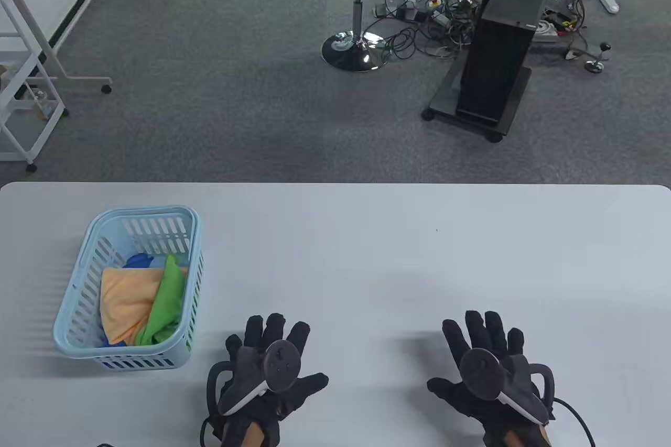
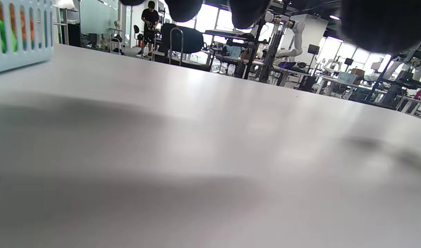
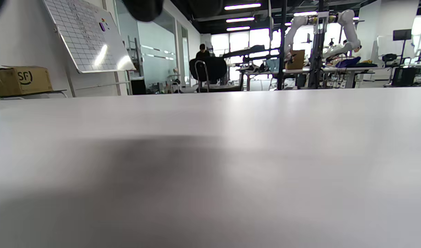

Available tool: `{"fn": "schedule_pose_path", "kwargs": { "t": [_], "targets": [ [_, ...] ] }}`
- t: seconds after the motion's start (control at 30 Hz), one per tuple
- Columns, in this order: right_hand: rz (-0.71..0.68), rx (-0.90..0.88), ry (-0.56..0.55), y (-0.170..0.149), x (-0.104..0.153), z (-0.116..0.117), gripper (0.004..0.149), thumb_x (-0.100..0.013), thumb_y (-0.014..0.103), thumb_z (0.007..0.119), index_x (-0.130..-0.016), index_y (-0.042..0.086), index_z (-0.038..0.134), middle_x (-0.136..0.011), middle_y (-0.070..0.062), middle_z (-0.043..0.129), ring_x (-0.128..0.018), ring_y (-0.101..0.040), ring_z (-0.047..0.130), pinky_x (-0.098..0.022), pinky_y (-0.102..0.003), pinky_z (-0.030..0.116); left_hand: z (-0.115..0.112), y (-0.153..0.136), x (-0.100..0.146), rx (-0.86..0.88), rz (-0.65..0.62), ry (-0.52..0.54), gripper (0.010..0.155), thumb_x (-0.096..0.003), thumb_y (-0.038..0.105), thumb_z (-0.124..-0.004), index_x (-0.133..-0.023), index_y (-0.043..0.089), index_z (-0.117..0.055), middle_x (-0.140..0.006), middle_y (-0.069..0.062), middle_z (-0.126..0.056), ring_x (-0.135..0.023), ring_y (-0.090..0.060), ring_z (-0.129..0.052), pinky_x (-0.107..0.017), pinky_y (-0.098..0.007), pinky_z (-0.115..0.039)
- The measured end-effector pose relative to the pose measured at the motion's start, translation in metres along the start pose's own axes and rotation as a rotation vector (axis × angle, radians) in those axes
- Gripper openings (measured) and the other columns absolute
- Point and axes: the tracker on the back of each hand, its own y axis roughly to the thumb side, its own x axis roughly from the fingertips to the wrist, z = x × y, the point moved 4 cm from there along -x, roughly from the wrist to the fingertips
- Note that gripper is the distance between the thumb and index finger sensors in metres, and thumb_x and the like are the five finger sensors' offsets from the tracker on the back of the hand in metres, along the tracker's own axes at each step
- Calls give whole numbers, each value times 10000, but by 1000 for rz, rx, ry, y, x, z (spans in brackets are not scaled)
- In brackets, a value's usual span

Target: Roll rectangular towel into towel roll

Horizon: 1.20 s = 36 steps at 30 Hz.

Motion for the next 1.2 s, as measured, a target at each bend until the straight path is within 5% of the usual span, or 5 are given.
{"fn": "schedule_pose_path", "kwargs": {
  "t": [1.2],
  "targets": [
    [43,-37,76,-6,-4,7,971,-257,694,693,-1070,241,415,-1102,-146,336,-1025,-418,294,-688,-697,286,-2,1,-3,19,-4,-34,936,-352,773,-691,-1157,359,-449,-1238,-164,-391,-1124,-516,-331,-674,-801,-322]
  ]
}}
